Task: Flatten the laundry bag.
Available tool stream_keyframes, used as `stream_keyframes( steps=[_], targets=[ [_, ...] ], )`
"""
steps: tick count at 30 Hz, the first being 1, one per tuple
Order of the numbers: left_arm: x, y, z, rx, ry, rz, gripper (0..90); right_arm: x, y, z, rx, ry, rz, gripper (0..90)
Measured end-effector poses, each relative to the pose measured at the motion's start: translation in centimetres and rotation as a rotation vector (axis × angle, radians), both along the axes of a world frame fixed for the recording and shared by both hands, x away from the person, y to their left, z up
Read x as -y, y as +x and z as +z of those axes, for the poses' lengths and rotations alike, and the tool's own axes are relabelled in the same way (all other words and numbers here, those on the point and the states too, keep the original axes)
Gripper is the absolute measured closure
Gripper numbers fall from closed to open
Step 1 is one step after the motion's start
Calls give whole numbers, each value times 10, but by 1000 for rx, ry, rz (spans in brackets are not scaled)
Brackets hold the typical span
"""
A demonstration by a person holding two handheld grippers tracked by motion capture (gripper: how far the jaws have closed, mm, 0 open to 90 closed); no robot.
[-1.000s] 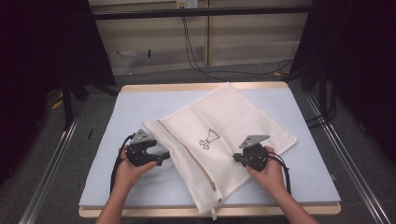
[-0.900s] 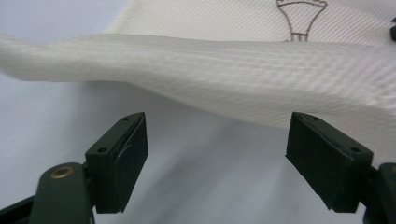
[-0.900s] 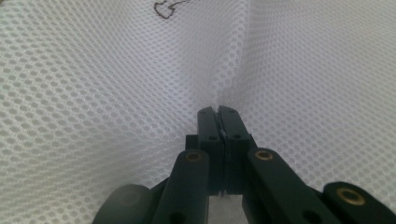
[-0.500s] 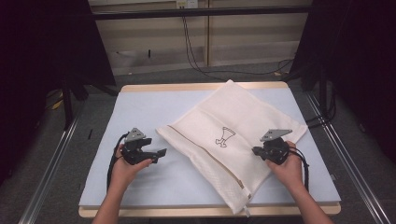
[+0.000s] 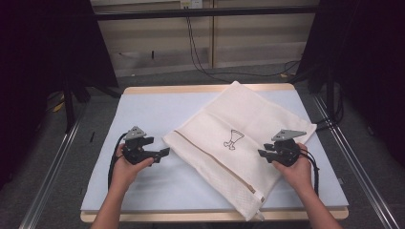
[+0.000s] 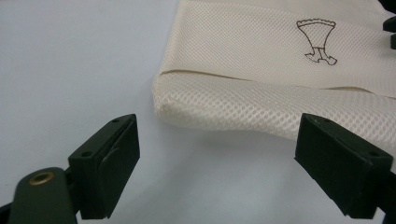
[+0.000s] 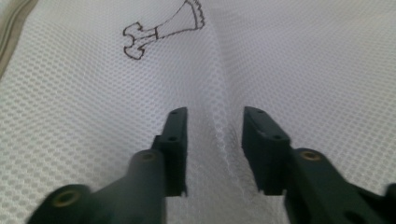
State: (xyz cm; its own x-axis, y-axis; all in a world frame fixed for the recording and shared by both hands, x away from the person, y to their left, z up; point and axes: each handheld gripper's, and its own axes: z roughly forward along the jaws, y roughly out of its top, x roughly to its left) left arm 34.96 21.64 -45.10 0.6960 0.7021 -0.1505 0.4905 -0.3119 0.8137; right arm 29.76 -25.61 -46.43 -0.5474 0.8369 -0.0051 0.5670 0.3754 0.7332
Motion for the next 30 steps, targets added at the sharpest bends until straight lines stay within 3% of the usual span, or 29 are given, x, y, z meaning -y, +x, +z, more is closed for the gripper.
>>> stream_keyframes(
  steps=[5, 8, 10, 11, 14, 15, 18, 21, 23, 26, 28, 30],
  targets=[
    [7, 6, 0, 12, 4, -12, 132, -1, -3, 7, 30, 64, -63, 412],
    [13, 13, -4, -5, 4, -2, 142, 2, -6, 6, 31, 36, -88, 394],
    [19, 17, -6, -1, 27, 12, 164, 5, -8, 4, 10, 26, -113, 398],
    [21, 19, -6, -9, 39, 22, 164, 7, -9, 2, 4, 12, -115, 411],
    [29, 25, -9, -35, 16, 17, 199, 7, -13, -8, -32, -32, -89, 456],
    [33, 27, -11, -42, 51, 19, 213, 7, -14, -10, -38, -46, -83, 454],
    [38, 32, -17, -93, 101, -9, 291, 5, -17, -14, -34, -56, -82, 469],
    [39, 35, -24, -101, 152, -43, 391, 5, -19, -16, -27, -49, -75, 510],
    [39, 35, -26, -109, 132, -27, 433, 7, -19, -17, -18, -40, -82, 541],
    [39, 35, -26, -122, 144, -9, 519, 10, -20, -18, -15, -17, -86, 587],
    [42, 34, -25, -155, 147, 13, 582, 11, -19, -19, -18, -4, -87, 614],
    [46, 32, -24, -152, 167, 16, 665, 11, -19, -18, -25, -1, -98, 740]
  ],
)
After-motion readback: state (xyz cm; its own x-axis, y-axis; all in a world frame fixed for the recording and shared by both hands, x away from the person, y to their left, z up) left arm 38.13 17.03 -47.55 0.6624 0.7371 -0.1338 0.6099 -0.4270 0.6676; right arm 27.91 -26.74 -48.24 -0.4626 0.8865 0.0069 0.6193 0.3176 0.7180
